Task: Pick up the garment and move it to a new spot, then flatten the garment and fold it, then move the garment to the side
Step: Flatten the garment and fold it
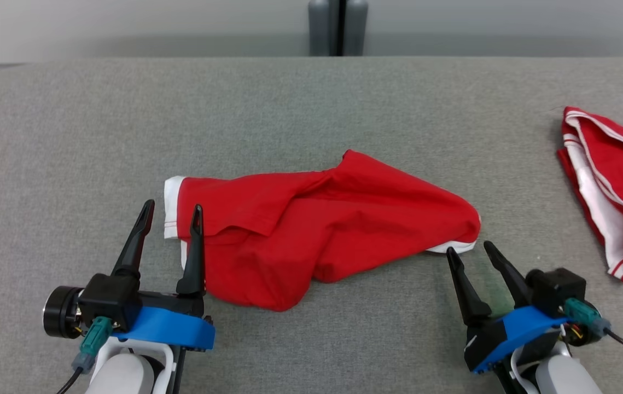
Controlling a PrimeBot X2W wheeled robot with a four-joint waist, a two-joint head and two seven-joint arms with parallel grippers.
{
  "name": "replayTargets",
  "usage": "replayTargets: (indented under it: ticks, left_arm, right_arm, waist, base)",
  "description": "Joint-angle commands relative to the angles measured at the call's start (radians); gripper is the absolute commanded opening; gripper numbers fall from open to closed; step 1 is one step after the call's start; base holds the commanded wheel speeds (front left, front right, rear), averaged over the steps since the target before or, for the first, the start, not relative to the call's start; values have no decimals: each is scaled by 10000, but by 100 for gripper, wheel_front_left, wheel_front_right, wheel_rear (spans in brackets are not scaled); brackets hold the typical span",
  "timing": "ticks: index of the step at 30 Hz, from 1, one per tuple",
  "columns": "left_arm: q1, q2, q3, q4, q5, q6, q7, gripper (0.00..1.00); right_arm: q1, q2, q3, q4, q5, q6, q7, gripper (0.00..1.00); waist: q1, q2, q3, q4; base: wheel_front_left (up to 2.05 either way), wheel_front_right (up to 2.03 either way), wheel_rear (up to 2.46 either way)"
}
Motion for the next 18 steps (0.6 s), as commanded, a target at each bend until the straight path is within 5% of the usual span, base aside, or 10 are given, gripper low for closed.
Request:
replayTargets:
  ticks: [1,4,5,6,7,18]
  left_arm:
    - [-237,-28,0,78,75,-35,-86,100]
    - [-393,-86,-33,199,103,-78,-149,100]
    - [-422,-93,-33,237,111,-81,-174,100]
    - [-446,-95,-22,267,116,-79,-199,100]
    - [-462,-100,-9,294,114,-73,-207,100]
    - [-267,-118,53,420,69,34,-294,100]
  right_arm:
    - [-447,-57,2,394,77,5,-170,100]
    - [-895,-60,128,1069,349,5,-337,100]
    - [-1033,-58,210,1236,508,5,-386,62]
    - [-1162,-134,316,1329,554,5,-490,13]
    - [-1243,-166,390,1413,713,4,-570,0]
    - [-1841,-1034,-50,463,570,4,-1296,0]
  waist:
    - [-3,-2,308,246]
    - [-3,-2,381,268]
    - [-3,-2,388,264]
    - [-3,-2,380,255]
    - [-3,-2,364,240]
    - [-3,-2,-89,-40]
  base:
    - [0,0,0]
    - [0,0,0]
    - [0,0,0]
    - [0,0,0]
    - [0,0,0]
    - [0,0,0]
